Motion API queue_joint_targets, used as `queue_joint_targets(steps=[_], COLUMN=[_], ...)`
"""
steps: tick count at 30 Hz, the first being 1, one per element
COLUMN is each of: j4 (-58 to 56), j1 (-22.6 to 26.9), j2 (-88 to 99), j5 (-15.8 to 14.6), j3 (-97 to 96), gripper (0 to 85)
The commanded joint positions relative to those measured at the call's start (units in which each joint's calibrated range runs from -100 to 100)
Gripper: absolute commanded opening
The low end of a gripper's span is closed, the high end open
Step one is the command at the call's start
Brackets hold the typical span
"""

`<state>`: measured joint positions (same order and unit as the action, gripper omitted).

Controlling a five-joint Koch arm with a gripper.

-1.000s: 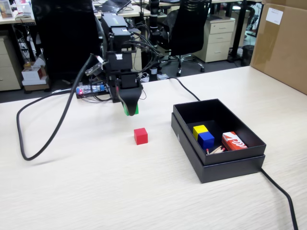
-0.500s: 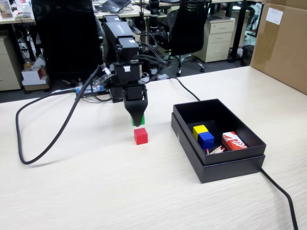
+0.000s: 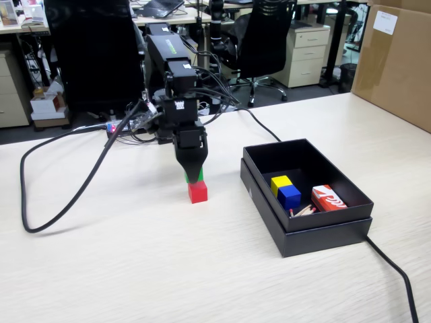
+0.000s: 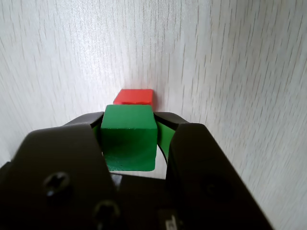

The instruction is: Put the green cube on top of the red cube

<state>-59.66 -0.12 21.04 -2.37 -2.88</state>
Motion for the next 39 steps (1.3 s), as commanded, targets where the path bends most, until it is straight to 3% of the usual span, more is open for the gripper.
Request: queue_joint_targets(steps=[1, 37, 38, 39], j4=[1.21, 4.07, 4.07, 4.07], j1=[0.05, 0.63, 0.59, 0.68], j2=[0.59, -2.50, -2.50, -2.50], j5=[0.00, -0.15, -0.29, -0.34], j3=[3.42, 0.34, 0.34, -0.12], gripper=[0.9, 1.2, 2.8, 9.6])
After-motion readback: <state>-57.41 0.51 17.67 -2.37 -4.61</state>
